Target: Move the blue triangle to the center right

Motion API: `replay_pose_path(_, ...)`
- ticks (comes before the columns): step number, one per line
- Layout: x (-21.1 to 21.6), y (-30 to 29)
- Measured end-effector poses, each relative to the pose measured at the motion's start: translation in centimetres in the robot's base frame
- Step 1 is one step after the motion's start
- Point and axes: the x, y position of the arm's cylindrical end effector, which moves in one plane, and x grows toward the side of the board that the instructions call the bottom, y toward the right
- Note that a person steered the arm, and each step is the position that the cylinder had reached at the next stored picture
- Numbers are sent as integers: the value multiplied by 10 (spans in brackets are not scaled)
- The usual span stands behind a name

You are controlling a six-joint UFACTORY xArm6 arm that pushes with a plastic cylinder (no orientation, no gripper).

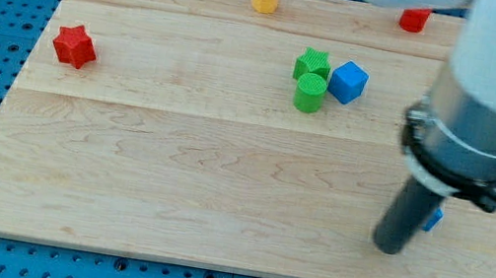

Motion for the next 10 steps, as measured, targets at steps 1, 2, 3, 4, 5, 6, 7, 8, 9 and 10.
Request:
replay_pose_path(1,-8,11)
replay_pose_path(2,-11,7)
replay_pose_path(3,-22,15)
replay_pose_path(4,-36,41)
replay_pose_path(5,-48,46)
replay_pose_path(6,-55,46)
replay_pose_path(7,-63,36)
replay_pose_path(8,-75,11)
replay_pose_path(9,-96,9)
replay_pose_path(10,-113,28)
